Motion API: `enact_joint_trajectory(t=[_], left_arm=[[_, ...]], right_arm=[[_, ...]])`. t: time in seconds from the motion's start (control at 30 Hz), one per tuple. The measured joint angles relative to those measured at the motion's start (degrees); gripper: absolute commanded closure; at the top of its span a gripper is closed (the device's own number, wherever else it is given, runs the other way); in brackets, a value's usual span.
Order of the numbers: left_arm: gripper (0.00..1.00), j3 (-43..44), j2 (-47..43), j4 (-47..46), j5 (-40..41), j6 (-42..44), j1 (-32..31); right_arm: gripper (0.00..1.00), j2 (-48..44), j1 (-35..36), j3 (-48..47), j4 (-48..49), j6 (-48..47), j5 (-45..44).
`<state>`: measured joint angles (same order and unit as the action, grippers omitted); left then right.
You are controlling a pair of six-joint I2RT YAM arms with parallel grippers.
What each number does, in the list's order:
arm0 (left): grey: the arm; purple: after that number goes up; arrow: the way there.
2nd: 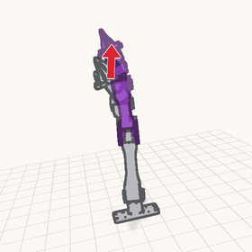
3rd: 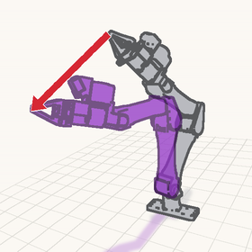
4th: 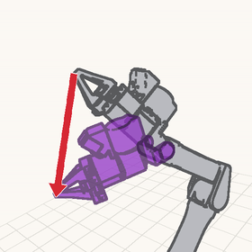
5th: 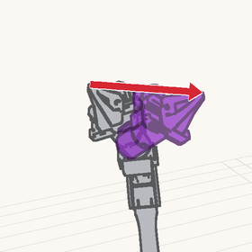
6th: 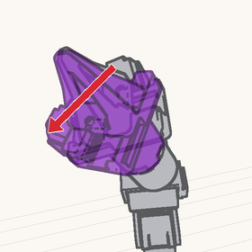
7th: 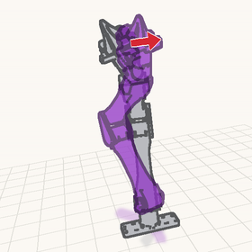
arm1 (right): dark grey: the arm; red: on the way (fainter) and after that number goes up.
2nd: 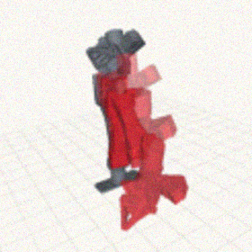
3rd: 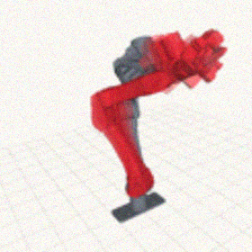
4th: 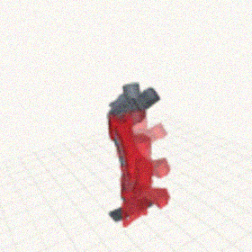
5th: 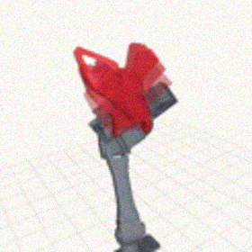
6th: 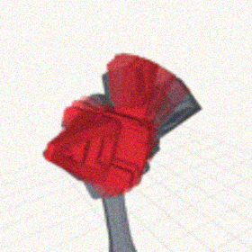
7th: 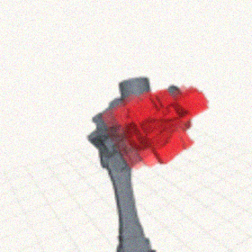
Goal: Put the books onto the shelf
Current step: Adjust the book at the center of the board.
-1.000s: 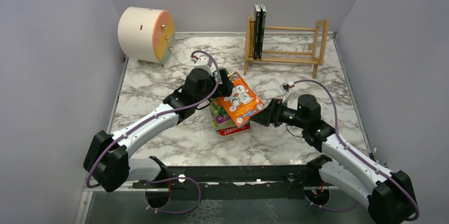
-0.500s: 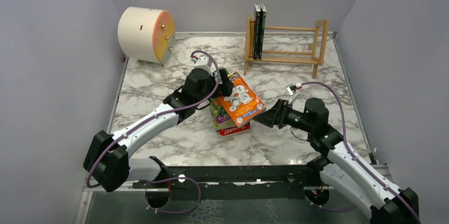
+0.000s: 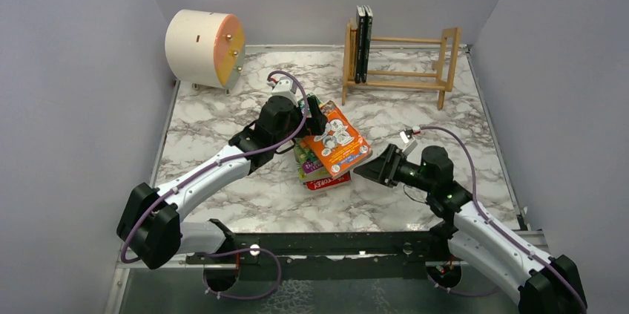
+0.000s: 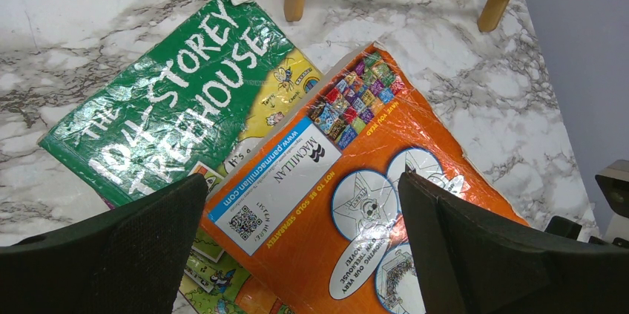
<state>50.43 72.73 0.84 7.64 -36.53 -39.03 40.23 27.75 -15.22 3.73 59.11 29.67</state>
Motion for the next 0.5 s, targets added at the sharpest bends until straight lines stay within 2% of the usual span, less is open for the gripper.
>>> enact_joint_trajectory(t=[0.5], left_arm=[[0.01,-0.1,-0.1,-0.1,0.0,-0.1,0.0]], right_arm=[[0.3,10.0,0.0,0.3,17.5,2.9,0.5]])
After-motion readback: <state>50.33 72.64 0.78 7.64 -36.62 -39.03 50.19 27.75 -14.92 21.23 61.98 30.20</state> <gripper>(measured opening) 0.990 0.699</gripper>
